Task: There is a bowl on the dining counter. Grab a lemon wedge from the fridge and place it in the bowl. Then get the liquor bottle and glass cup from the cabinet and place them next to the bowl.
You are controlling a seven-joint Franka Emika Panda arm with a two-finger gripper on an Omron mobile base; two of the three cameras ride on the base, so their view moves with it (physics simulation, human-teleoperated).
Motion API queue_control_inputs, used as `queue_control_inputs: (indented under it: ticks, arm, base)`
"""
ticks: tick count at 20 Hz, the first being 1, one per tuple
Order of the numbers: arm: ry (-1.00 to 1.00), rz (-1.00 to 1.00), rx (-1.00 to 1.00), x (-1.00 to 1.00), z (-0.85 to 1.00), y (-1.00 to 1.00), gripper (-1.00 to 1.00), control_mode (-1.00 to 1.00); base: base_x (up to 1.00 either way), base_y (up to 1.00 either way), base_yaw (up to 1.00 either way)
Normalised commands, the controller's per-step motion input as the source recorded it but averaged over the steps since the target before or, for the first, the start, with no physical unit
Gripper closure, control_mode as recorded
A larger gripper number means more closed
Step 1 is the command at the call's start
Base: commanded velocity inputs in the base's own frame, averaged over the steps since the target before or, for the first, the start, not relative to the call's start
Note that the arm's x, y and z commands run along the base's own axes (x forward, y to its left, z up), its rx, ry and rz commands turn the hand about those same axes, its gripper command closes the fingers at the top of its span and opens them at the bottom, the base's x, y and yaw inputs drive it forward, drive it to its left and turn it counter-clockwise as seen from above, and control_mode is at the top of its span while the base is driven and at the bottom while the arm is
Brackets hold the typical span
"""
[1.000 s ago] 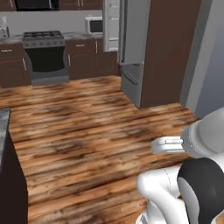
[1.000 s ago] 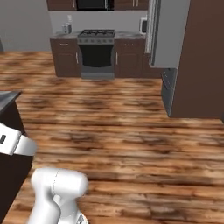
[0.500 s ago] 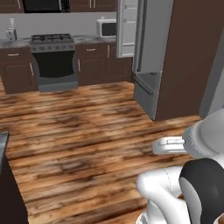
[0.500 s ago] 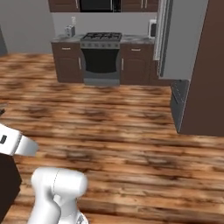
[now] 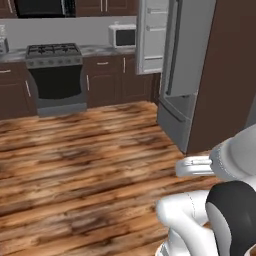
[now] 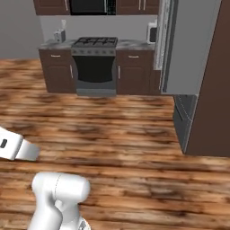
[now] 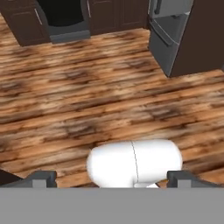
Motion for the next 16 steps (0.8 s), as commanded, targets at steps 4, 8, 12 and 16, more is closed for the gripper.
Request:
queue_control_inputs:
  ticks: [4,8,12,16]
  arm:
    - [0.0,0.0,0.0,0.0,0.0,0.0,-1.0,1.0]
    - [0.0,0.0,0.0,0.0,0.0,0.0,-1.0,1.0]
    - [0.0,0.0,0.0,0.0,0.0,0.0,-1.0,1.0]
    - [0.0,0.0,0.0,0.0,0.0,0.0,-1.0,1.0]
  base:
    - [1.0,0.19,-0.24]
    - [1.0,0.34,-0.28]
    - [1.0,0.56,-0.29]
    - [1.0,0.72,-0.27]
